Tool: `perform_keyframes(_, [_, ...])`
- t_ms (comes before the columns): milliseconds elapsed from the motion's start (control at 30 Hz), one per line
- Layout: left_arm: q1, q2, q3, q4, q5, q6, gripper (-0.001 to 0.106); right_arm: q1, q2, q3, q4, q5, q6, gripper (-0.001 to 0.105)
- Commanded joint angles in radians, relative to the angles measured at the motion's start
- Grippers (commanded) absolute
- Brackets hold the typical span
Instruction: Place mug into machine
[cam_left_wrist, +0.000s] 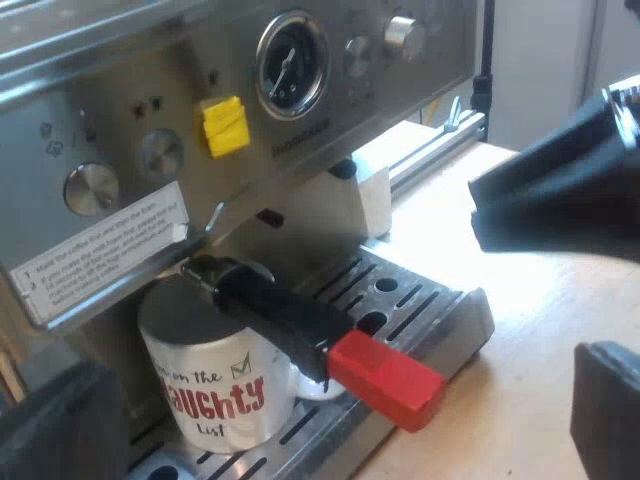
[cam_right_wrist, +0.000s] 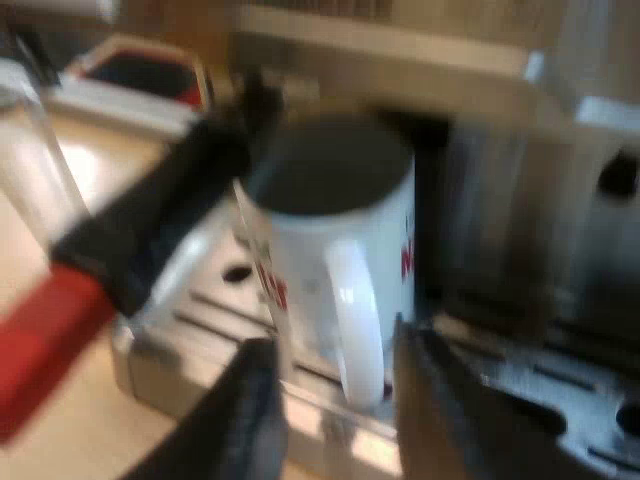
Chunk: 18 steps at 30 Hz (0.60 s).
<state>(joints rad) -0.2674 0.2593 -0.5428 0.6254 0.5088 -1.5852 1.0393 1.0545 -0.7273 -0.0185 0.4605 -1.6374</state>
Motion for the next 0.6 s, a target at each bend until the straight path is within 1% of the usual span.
perform_keyframes(33, [-0.006,-0.050,-0.026,0.034,-0.004,-0.011,0.091,0.002,-0.032,-0.029,0.002,-0.033,-0.009,0.015])
perform_keyframes(133, [-0.006,-0.072,-0.041,0.063,-0.004,-0.011,0.091,0.002,-0.033,-0.056,0.002,-0.085,-0.015,0.005])
perform_keyframes(200, [-0.006,-0.075,-0.046,0.073,-0.004,-0.011,0.091,0.002,-0.033,-0.070,0.000,-0.083,-0.015,0.000])
perform_keyframes(333, [-0.006,-0.075,-0.046,0.076,-0.004,-0.011,0.091,0.002,-0.028,-0.098,-0.003,-0.069,-0.015,0.000])
perform_keyframes(600, [-0.006,-0.075,-0.046,0.076,-0.004,-0.011,0.091,0.002,-0.021,-0.116,-0.006,-0.069,-0.015,0.000])
